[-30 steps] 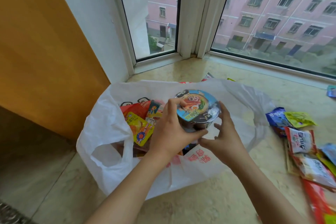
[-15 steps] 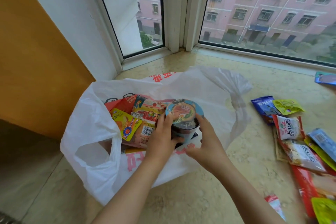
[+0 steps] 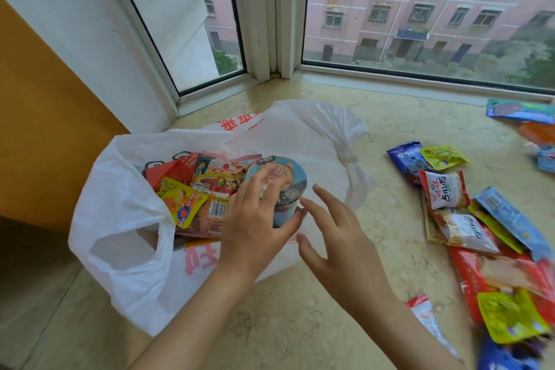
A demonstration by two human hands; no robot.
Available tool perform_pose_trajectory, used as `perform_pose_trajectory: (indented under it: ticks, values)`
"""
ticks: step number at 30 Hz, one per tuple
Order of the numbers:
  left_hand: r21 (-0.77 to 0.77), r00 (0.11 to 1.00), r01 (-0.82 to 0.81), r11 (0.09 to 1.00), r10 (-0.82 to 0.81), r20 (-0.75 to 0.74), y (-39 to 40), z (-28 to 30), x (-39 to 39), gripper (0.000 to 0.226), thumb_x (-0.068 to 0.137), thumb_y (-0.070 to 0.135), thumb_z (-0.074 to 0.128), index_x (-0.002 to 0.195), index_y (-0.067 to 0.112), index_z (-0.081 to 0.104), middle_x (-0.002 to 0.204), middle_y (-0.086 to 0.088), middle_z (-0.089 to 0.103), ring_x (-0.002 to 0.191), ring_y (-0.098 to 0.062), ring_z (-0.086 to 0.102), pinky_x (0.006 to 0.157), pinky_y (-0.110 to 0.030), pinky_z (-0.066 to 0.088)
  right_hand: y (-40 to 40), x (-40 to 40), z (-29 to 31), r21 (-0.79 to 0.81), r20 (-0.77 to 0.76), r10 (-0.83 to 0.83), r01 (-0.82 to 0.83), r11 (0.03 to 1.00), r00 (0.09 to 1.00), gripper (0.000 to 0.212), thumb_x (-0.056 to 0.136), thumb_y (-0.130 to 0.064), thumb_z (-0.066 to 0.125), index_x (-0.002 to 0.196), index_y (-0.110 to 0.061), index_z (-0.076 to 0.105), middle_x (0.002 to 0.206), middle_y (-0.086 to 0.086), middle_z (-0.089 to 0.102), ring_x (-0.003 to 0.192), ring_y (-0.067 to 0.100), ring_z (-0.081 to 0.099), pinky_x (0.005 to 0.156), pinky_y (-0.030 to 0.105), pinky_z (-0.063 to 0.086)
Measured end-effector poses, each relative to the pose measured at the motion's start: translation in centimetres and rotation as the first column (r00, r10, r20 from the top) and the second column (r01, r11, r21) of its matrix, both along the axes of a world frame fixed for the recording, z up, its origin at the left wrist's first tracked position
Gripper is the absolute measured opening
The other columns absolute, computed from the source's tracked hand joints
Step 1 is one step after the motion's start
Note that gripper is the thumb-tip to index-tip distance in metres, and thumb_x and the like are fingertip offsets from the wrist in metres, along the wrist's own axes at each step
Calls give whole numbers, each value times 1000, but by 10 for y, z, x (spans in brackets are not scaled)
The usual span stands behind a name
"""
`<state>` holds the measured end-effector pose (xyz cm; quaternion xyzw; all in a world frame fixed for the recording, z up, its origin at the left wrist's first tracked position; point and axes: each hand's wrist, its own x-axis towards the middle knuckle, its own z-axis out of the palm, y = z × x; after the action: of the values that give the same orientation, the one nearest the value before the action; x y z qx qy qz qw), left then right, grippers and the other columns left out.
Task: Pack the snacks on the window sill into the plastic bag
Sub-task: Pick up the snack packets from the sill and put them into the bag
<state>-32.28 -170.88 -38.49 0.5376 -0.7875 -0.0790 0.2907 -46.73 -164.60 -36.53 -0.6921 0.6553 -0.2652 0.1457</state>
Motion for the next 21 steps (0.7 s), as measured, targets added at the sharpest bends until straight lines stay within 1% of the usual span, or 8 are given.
perform_pose_trajectory:
  ticks: [3,6,8,11,14,18,19,21]
  values:
    - [-69,997,49,996,-45,55,9,5,-8,47,82,48,63,122,22,59,130,1,56,118,-20,52,87,-38,49,15,-14,2,-62,-57,-21,17,998,998,46,83,-35,55,128,-25,55,141,-3,48,125,14,47,71,18,47]
    - [-127,994,91,988,-81,79,23,9,-17,45,82,46,64,120,24,56,124,0,58,113,-20,54,84,-37,46,32,-34,-6,-104,-111,-43,31,994,993,42,82,-33,56,122,-19,61,137,3,53,123,22,52,85,31,51]
    - [-145,990,122,982,-110,91,35,8,-26,42,82,45,63,117,22,61,121,1,60,110,-19,55,82,-34,44,46,-49,-14,-112,-145,-55,39,993,988,40,82,-31,58,119,-16,63,135,6,55,124,27,51,93,37,50]
    - [-152,978,193,969,-178,106,56,-3,-43,41,82,44,66,116,21,62,119,0,61,108,-18,57,82,-32,43,68,-75,-26,-104,-189,-80,61,993,979,40,82,-32,56,117,-14,64,135,9,55,125,30,50,98,41,46]
    - [-129,951,288,949,-268,152,79,-21,-65,43,83,45,65,120,24,54,122,0,62,109,-19,60,86,-33,45,93,-103,-40,-75,-247,-112,96,992,962,41,82,-34,54,116,-15,64,135,9,55,125,30,50,98,39,40]
    - [-22,896,395,918,-380,227,106,-50,-102,47,82,46,63,123,25,54,128,-1,59,115,-19,56,85,-35,48,131,-140,-63,25,-293,-135,149,989,946,45,85,-41,47,118,-14,63,135,11,54,126,32,48,97,45,44]
    - [10,880,420,907,-410,241,110,-57,-111,47,82,46,62,123,24,56,129,-1,58,116,-19,54,85,-35,47,141,-149,-70,47,-305,-137,158,986,942,45,86,-40,48,119,-13,63,134,12,55,125,33,49,97,47,44]
    - [77,833,477,875,-479,277,118,-69,-130,50,79,46,62,125,25,55,130,-1,57,117,-19,53,85,-35,46,158,-166,-83,76,-320,-148,181,981,936,43,82,-34,59,119,-12,62,133,14,55,124,34,49,96,49,46]
